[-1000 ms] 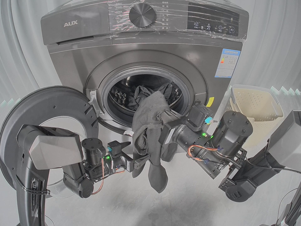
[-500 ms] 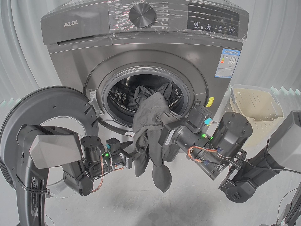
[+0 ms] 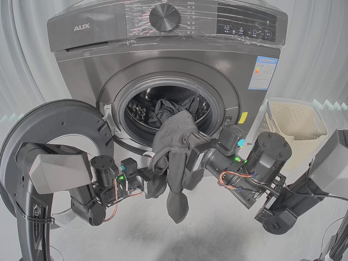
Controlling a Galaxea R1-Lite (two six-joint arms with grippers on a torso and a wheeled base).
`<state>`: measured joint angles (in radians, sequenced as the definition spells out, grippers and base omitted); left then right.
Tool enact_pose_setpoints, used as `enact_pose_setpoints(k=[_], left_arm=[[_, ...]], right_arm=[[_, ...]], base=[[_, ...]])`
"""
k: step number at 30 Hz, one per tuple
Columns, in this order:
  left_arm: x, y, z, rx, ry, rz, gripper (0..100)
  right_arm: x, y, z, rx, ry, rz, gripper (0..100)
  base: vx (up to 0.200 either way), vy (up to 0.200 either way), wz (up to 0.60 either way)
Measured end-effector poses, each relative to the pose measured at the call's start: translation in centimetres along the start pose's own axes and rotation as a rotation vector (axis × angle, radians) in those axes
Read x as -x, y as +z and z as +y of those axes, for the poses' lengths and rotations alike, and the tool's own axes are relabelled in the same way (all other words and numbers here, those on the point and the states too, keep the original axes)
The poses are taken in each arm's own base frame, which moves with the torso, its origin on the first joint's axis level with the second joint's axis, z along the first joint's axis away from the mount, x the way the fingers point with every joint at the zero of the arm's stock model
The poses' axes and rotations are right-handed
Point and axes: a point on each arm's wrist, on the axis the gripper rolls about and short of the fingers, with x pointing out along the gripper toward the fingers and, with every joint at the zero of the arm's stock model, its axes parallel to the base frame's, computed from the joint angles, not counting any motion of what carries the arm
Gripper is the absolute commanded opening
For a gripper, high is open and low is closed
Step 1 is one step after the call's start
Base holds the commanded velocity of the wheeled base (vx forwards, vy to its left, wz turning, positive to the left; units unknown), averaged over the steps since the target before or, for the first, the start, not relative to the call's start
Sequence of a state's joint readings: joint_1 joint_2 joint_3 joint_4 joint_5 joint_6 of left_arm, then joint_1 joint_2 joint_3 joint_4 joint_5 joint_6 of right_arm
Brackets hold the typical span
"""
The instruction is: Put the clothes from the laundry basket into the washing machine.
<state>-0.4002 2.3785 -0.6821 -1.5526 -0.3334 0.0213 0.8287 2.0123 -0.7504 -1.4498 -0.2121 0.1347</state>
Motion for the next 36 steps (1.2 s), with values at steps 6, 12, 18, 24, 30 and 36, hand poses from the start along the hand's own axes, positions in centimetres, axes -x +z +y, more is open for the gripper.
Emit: enact_pose_setpoints(k=[6, 12, 18, 24, 30, 36], left_arm=[[1.8, 2.1, 0.6, -0.003, 0.026, -0.031, 0], [4.3, 5.4, 1.0, 0.002, 0.051, -0.102, 0], [6.0, 8.3, 1.0, 0.006, 0.061, -0.183, 0], [6.7, 9.5, 0.8, -0.003, 0.063, -0.216, 0], [7.0, 9.7, 0.6, -0.005, 0.061, -0.218, 0], [7.0, 8.2, 0.3, 0.004, 0.054, -0.163, 0]], right_arm=[[1.5, -1.6, -1.8, 0.025, -0.031, 0.092, 0], [4.2, -4.1, -4.1, 0.058, -0.052, 0.246, 0], [6.1, -6.0, -6.4, 0.072, -0.093, 0.362, 0], [6.6, -7.0, -8.3, 0.073, -0.151, 0.410, 0], [5.7, -6.7, -8.4, 0.060, -0.147, 0.342, 0], [4.7, -6.1, -7.9, 0.052, -0.123, 0.288, 0]], base=[[0.000, 0.000, 0.00], [0.000, 0.000, 0.00], [0.000, 0.000, 0.00], [0.000, 0.000, 0.00], [0.000, 0.000, 0.00], [0.000, 0.000, 0.00]])
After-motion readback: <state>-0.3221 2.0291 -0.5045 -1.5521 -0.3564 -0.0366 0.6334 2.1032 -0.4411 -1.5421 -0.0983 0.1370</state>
